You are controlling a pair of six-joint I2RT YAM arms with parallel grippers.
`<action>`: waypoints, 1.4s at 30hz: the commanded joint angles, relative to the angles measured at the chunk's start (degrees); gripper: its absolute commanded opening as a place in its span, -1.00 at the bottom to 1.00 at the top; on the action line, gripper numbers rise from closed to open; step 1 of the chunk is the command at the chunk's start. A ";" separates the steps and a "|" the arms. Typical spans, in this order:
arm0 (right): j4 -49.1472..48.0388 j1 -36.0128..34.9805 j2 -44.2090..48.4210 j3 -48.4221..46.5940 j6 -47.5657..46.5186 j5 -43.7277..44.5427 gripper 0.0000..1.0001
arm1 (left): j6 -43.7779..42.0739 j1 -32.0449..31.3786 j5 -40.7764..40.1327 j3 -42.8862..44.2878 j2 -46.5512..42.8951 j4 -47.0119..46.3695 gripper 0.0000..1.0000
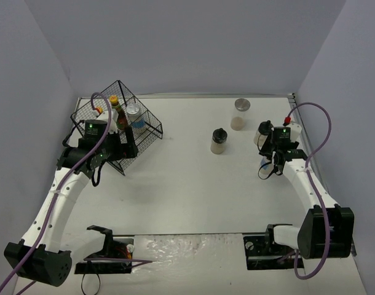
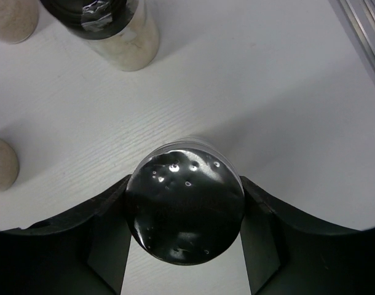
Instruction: Organize the condiment bottles
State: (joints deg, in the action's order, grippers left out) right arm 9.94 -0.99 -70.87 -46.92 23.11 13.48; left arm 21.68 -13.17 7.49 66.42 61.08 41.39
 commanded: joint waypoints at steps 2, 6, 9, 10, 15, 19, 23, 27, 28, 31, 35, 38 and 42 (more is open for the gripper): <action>-2.12 -8.68 3.19 0.21 -2.91 -3.90 -0.93 | -0.94 -0.19 -0.28 3.98 -0.15 -1.31 0.94; -2.21 -16.31 2.88 -1.43 -3.24 -6.27 -1.00 | -0.94 -0.22 -0.22 4.06 0.53 -1.54 0.94; -3.05 -22.41 1.55 -3.61 -3.15 -7.06 -1.00 | -0.60 -0.28 0.11 3.85 0.62 -2.13 0.94; -3.50 -24.81 0.74 -4.74 -3.15 -7.31 -1.00 | -0.46 -0.28 0.20 3.69 0.62 -2.43 0.94; -7.87 -35.55 -5.73 -10.20 -4.55 -9.65 -1.00 | -0.06 -0.28 0.71 2.95 0.36 -3.50 0.94; -12.04 -40.72 -11.64 -14.31 -6.96 -11.01 -1.00 | -0.19 -0.28 0.56 2.49 -0.17 -3.33 0.94; -12.58 -43.97 -18.19 -20.35 -10.02 -10.51 -1.00 | -0.51 -0.28 0.33 2.02 -1.25 -2.70 0.94; -12.58 -45.47 -21.81 -23.93 -10.79 -11.02 -1.00 | -0.51 -0.40 1.30 1.41 -2.34 -2.45 0.94; -12.58 -45.67 -22.71 -24.43 -10.89 -11.02 -1.00 | -0.41 -0.45 1.65 1.26 -2.54 -2.45 0.94; -12.53 -46.37 -23.60 -24.80 -11.15 -10.85 -0.95 | -0.32 -0.58 3.22 0.38 -3.16 -3.27 0.94; -12.25 -46.73 -23.61 -23.85 -11.02 -11.52 -0.08 | -0.15 -1.33 4.54 -0.27 -3.04 -3.94 0.94; -11.65 -46.75 -23.04 -23.27 -11.28 -11.80 0.36 | -0.04 -2.40 4.30 -0.52 -2.79 -4.69 0.94; -10.25 -46.73 -20.73 -22.72 -11.77 -11.50 0.81 | 0.08 -5.58 2.98 -0.36 -1.22 -6.21 0.94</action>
State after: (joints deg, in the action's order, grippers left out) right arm 1.67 -47.35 -95.53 -68.42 12.19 1.86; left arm 21.54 -16.30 10.64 64.82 58.82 39.80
